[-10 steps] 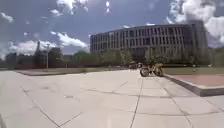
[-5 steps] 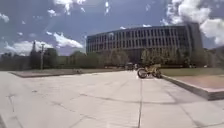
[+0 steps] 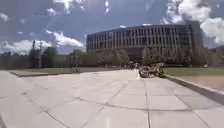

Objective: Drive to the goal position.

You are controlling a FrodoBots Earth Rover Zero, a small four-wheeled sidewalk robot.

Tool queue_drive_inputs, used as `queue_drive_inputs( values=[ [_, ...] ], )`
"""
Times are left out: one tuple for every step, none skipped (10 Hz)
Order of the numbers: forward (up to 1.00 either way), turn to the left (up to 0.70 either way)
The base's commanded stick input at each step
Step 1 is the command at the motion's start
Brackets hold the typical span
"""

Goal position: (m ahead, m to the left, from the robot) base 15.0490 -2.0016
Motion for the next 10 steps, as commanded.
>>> queue_drive_inputs(
  values=[
    [0.7,0.0],
    [0.7,0.0],
    [0.7,0.0],
    [0.7,0.0],
    [0.7,0.0],
    [0.7,0.0],
    [0.7,0.0],
    [0.7,0.0],
    [0.7,0.0],
    [0.7,0.06]
  ],
)
